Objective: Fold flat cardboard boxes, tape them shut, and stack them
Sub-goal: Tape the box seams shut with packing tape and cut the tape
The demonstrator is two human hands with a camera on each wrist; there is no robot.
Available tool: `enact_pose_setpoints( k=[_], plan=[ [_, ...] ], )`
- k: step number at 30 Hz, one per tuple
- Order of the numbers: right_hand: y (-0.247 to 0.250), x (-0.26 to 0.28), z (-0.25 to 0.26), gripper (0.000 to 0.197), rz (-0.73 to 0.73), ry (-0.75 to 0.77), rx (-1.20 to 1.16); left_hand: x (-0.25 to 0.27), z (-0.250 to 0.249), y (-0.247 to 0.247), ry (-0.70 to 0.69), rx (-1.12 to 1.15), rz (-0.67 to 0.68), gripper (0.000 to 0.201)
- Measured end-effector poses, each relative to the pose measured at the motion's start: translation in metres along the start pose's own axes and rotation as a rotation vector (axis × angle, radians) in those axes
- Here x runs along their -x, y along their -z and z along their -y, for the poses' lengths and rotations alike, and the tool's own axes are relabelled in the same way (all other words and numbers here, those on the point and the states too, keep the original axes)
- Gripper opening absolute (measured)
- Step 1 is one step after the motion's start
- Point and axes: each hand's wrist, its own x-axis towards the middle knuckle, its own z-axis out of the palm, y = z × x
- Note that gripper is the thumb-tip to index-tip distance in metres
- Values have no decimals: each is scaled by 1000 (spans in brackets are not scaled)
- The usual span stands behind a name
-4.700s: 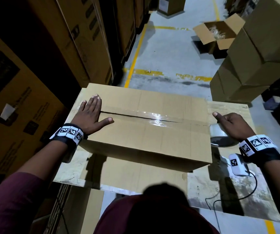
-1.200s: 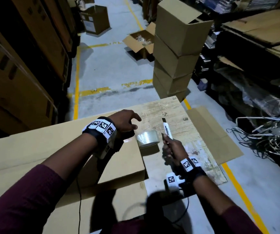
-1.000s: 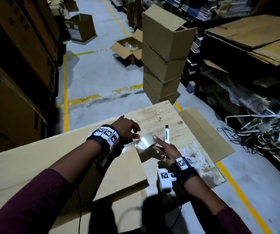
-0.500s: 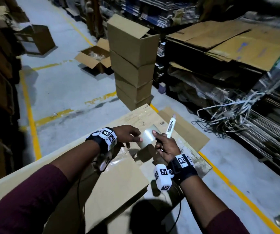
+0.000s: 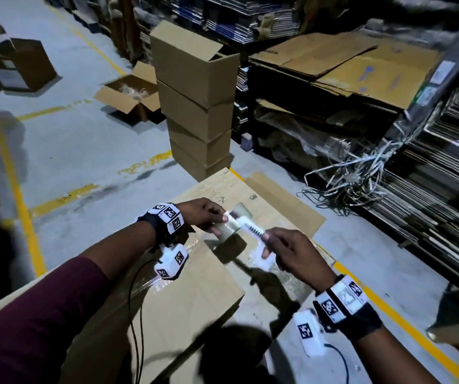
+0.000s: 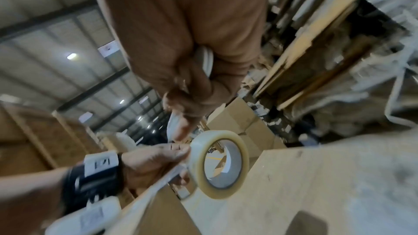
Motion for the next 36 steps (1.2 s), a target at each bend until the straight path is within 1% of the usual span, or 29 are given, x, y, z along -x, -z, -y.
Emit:
enact_pose_setpoints(
  k=[1,3,5,8,10,14,16,19,21,23,24,26,29,31,33,35,36],
  plan=[
    [1,5,2,22,50,25,95,-1,-1,-1,-14,29,-7,27],
    [0,8,2,12,58,71,258,-2,-2,-1,-30,69,-17,21],
    [-5,4,4,17,48,116,341,-3,-1,-1,-24,77,-33,17],
    [-14,-3,11,23,11,220,467,-4,0,-1,-14,47,-17,23],
    [-18,-7,17,23,5,249,550,-4,1,-2,-9,30,3,28],
    [-24,-12,33,27,41,228,714,-2,0,-3,-5,39,-18,33],
    [-27,-13,40,30,61,200,766,-1,0,-4,-13,46,-26,33],
    [-31,-15,47,26,87,155,828,-1,0,-5,-34,66,-18,33],
    [-33,-15,53,17,174,98,929,-2,2,-5,-38,102,-31,34],
    [-36,-13,52,13,272,38,1027,-2,2,-5,-37,126,-42,34],
    [-36,-12,48,13,295,13,1038,-2,2,-5,-33,131,-46,33],
    [-31,-8,35,18,270,-8,990,-3,5,-4,-23,144,-54,32],
    [-16,7,12,32,233,10,816,-2,5,-4,-21,159,-56,30],
    [-9,20,2,35,223,63,606,-2,5,-4,-25,163,-64,29],
    [-8,28,-6,33,177,142,423,-2,4,-4,-29,170,-73,30],
    [-14,26,-14,29,91,217,302,-1,3,-5,-34,177,-74,28],
    [-20,21,-19,30,60,247,283,-1,3,-4,-33,186,-74,26]
  ],
)
